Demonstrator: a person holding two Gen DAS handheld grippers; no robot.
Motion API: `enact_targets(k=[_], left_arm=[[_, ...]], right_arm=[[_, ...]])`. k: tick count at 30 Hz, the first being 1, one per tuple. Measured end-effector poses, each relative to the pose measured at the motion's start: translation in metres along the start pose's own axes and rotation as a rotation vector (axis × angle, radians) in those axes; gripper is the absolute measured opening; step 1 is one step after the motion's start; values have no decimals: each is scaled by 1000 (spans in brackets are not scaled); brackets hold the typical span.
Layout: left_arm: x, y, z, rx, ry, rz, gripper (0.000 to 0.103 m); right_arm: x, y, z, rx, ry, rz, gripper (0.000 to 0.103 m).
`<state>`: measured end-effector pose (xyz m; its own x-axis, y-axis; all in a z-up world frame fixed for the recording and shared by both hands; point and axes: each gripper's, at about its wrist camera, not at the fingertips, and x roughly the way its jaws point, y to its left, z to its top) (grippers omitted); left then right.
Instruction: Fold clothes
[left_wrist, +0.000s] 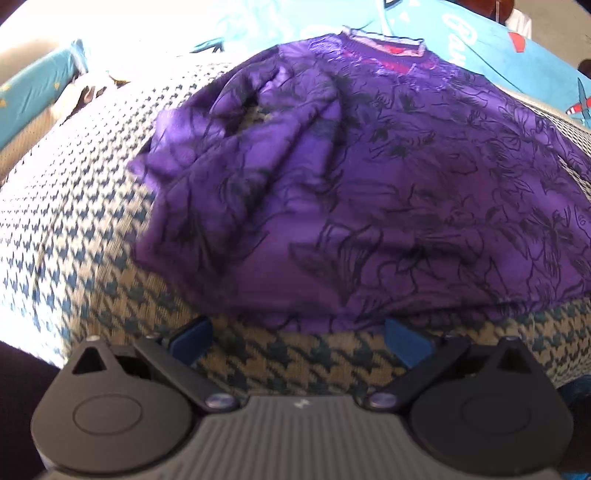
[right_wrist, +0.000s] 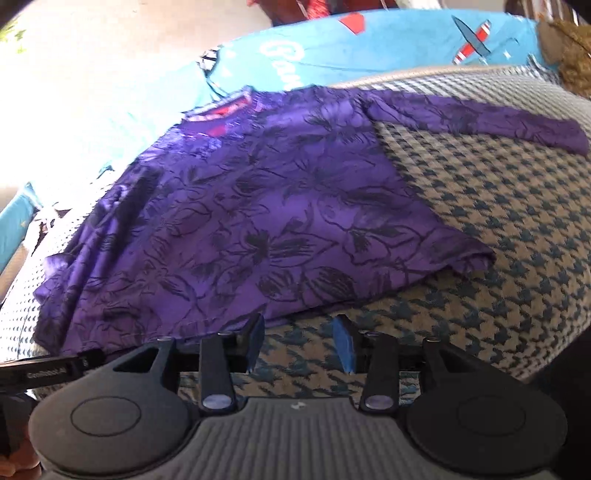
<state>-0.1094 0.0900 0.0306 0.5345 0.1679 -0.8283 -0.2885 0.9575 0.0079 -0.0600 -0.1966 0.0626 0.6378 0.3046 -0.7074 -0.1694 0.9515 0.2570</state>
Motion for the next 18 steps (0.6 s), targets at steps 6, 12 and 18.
enact_targets(k=[6, 12, 18], left_arm=[[-15, 23, 4, -71, -69, 14, 103], [-18, 46, 27, -99, -74, 28, 103], [-8, 60, 60, -58, -47, 40, 103]], right_arm=[[-3, 21, -4, -103, -34, 52, 42], [2, 49, -10, -199, -20, 133, 42], [13, 83, -21, -293, 16, 206, 42]])
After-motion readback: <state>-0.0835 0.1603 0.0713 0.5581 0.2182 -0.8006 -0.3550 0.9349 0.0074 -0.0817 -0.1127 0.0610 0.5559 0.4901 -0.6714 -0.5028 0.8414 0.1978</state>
